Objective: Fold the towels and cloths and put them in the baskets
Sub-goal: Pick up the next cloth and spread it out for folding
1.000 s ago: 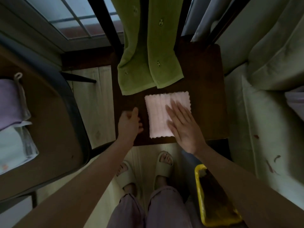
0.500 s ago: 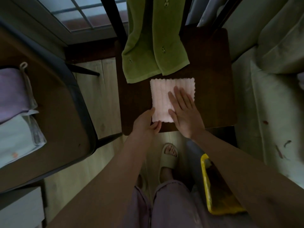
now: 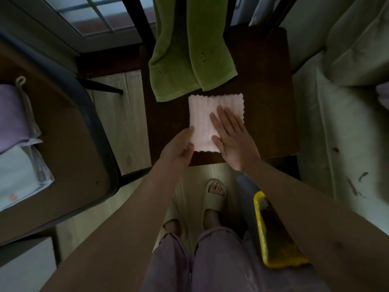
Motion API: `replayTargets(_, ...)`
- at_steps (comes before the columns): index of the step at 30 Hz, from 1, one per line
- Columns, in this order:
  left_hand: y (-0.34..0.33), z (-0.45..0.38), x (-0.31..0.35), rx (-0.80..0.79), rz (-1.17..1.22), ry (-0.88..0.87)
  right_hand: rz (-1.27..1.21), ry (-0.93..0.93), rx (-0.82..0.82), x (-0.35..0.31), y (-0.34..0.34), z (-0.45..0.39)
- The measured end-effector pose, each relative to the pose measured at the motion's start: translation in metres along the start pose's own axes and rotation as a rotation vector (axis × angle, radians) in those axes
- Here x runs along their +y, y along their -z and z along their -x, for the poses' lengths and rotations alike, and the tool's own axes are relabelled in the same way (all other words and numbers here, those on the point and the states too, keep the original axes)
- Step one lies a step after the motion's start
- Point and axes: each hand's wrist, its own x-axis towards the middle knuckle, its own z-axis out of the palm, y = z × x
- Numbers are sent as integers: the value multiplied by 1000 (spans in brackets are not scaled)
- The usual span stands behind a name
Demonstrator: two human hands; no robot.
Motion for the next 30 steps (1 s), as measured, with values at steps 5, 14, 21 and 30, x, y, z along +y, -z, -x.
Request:
replayTargets(5, 0, -8, 1, -9, -725, -370, -27, -14, -9, -2, 2, 1)
replayTargets(14, -45, -44, 16, 187, -1327, -933, -61, -111, 158, -10, 15, -22)
replayTargets(21, -40, -63, 25, 184, -1550, -1077, -21, -92, 99, -2, 2, -31)
replayTargets(30, -40, -57, 12, 193, -1634, -1280, -30, -20, 44, 4, 9, -26)
